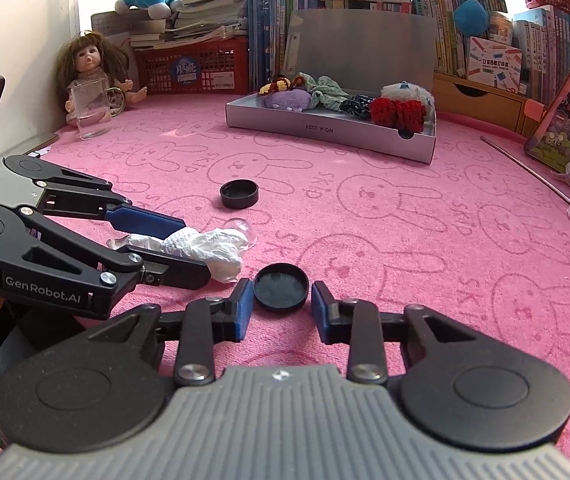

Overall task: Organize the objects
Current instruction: 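Grasp the white tissue with the left tool while the right tool grasps the black lid, then carry the tissue and the black lid over the box with both tools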

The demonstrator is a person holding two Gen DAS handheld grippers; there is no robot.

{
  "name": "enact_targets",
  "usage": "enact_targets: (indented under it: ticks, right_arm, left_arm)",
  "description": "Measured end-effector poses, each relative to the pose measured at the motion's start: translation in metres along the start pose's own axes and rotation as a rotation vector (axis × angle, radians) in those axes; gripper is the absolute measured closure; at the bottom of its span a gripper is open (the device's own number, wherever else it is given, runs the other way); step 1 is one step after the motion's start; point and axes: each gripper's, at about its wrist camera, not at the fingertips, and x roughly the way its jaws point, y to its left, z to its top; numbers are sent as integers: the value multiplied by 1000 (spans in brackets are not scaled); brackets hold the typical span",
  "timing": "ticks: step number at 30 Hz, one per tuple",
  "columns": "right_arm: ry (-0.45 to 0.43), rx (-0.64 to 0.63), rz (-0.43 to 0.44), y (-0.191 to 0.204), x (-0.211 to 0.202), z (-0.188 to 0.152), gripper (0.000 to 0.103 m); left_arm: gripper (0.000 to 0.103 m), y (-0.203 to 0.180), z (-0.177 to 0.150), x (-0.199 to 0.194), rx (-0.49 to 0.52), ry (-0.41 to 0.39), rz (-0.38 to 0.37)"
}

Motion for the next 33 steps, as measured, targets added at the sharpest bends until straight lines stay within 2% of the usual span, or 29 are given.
enact_targets:
  ticks: [2,4,5,9,11,14,25,33]
  right_arm:
    - [-6,8,-6,0,1,0,60]
    - [-11,16,-16,0,3,0,51]
    - [-15,21,-20,0,3,0,50]
    - [-21,11,-31,2,3,-2,50]
    - [-22,3,-33,3,3,-3,50]
    - [-23,4,-30,4,3,-3,53]
    - [-29,13,-39,4,3,-4,66]
    - [-36,13,-40,2,0,-1,67]
  left_arm:
    - [52,-5,-2,2,34,-9,28]
    - [52,-8,-3,3,46,-16,44]
    - [51,-9,-4,3,47,-19,48]
    - [52,-11,-6,2,38,-33,65]
    - [58,-13,-7,0,36,-40,60]
    - [64,-16,-8,-1,25,-44,52]
    - [68,-11,-6,-3,-32,-47,73]
    - [68,-10,-1,-6,-55,-56,84]
